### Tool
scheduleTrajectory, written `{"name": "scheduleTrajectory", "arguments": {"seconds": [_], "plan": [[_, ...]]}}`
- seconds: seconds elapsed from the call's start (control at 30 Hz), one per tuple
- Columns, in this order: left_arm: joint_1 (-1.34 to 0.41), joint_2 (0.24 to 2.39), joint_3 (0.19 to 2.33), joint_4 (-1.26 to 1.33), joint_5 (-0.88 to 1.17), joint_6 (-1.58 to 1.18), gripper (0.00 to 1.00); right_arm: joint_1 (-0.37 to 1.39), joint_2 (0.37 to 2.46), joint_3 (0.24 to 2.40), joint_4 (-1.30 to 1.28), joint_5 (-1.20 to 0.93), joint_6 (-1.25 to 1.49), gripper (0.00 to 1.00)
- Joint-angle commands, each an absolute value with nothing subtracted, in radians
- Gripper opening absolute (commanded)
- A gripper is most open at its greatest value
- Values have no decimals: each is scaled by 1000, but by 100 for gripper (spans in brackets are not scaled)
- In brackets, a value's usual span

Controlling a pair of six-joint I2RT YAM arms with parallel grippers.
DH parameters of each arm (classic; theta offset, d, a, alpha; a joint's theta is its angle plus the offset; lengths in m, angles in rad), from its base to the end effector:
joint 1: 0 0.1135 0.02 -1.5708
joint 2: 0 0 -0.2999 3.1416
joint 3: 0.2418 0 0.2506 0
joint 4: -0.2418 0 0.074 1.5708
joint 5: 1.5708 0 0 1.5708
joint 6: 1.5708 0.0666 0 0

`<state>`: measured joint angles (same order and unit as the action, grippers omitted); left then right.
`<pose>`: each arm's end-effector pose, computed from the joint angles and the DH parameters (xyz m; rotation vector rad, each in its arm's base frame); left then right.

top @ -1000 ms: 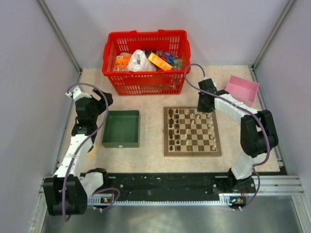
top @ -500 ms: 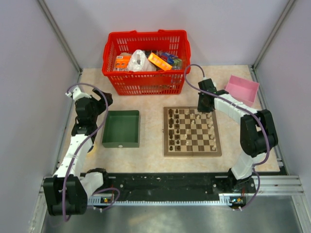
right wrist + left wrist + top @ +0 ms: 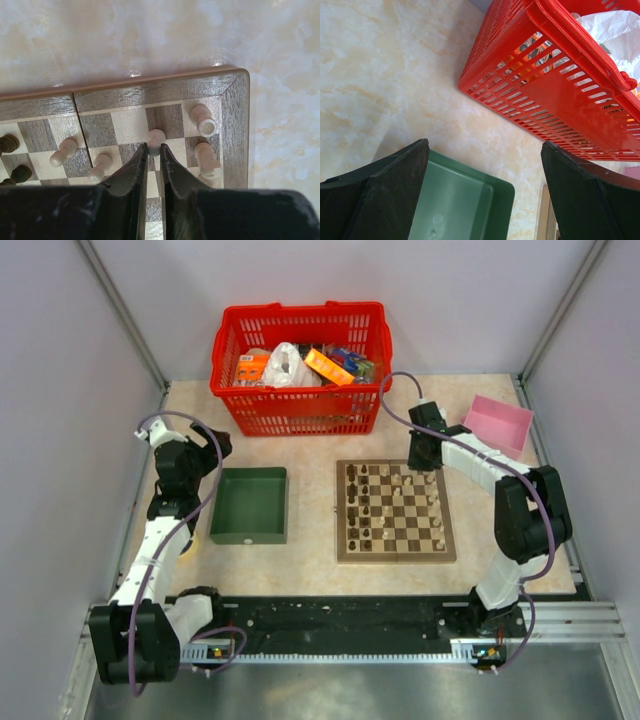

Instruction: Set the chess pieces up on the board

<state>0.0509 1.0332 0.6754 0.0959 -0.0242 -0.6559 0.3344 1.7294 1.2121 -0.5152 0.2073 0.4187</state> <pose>0.2507 0.0144 0.3057 -0.6569 1.7310 -0.4018 0.3633 0.1117 0.2220 0.1818 2.5620 0.0120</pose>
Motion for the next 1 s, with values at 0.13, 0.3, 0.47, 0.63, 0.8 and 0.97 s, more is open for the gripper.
{"name": "scheduleTrajectory", "arguments": {"seconds": [0.13,0.3,0.47,0.63,0.8,0.97], "plan": [[58,1026,719,123,-35,-647,99,308,1749,1269,-479,224,402,10],[58,1029,718,127,-31,-650,99,308,1759,1266,-466,215,402,11],[58,1026,721,124,-31,-649,99,308,1761,1264,-465,221,400,11],[58,1026,722,124,-31,-649,99,308,1761,1262,-468,229,400,12],[60,1028,723,124,-29,-650,99,308,1761,1255,-468,235,399,12],[60,1031,721,127,-29,-650,99,308,1755,1252,-471,244,397,12]]}}
